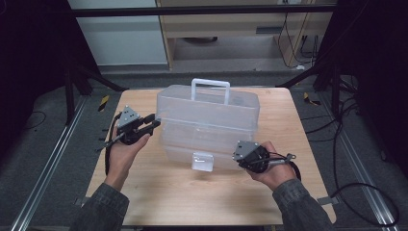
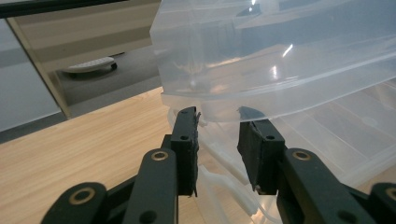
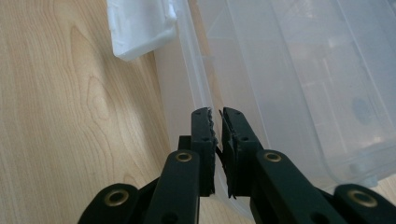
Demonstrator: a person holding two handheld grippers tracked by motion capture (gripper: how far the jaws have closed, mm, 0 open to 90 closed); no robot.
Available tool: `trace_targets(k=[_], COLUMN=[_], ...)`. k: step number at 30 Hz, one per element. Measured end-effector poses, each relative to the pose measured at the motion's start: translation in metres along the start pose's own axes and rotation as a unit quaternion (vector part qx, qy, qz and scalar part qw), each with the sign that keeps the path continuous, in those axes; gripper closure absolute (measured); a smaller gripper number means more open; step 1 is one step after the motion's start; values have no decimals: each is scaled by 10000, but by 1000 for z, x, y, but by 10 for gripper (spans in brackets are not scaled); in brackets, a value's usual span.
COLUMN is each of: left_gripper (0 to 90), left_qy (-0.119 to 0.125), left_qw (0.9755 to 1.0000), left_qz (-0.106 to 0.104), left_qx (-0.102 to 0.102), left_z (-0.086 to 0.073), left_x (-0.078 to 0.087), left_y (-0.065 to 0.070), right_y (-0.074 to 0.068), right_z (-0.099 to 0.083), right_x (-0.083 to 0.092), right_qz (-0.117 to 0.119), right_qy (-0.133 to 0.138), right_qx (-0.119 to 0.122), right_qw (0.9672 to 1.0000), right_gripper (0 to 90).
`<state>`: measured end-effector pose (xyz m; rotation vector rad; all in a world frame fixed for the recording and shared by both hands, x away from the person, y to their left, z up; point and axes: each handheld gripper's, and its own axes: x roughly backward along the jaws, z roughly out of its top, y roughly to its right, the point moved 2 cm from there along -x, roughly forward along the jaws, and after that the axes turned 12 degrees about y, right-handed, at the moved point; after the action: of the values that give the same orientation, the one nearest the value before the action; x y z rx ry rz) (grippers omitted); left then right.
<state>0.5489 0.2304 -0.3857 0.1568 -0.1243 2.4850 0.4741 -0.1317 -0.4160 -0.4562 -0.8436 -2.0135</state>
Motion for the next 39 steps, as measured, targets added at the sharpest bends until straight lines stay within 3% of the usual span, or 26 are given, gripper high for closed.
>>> trace_targets(k=[4,6,9,12,16,21,28,33,35,39], left_gripper=[622,670,732,840,873,861,649,591,611,694], left_qy=[16,67,-30,-12,-85,-94,112,108,123,113], left_qw=[9999,9998,9996,10000,9999,9999,9999,9998,9997,9995], left_qz=[-105,-159,-45,-66,-107,-62,60,-12,-60,100], left_qx=[-63,-122,-286,12,56,-7,-47,-140,-207,-266], left_z=[0,0,2,2,2,5,7,8,9,12], left_x=[-8,-10,-11,-10,-13,-16,-26,-39,-44,-46], left_y=[-5,-5,-5,-10,-13,-12,-11,-12,-10,-10], right_y=[1,1,1,1,1,0,0,1,1,0], right_z=[0,-1,-1,-1,-1,-1,-1,-2,-2,-2], right_x=[0,0,0,0,0,1,1,1,1,1], right_qz=[16,8,0,2,-9,-12,-23,-31,-27,-35], right_qy=[48,47,46,38,32,32,55,55,56,60], right_qx=[-36,-42,-54,-59,-70,-82,-122,-120,-124,-135], right_qw=[10000,10000,10000,10000,10000,10000,9999,9999,9999,9999], right_gripper=[840,841,842,842,843,843,844,844,845,845])
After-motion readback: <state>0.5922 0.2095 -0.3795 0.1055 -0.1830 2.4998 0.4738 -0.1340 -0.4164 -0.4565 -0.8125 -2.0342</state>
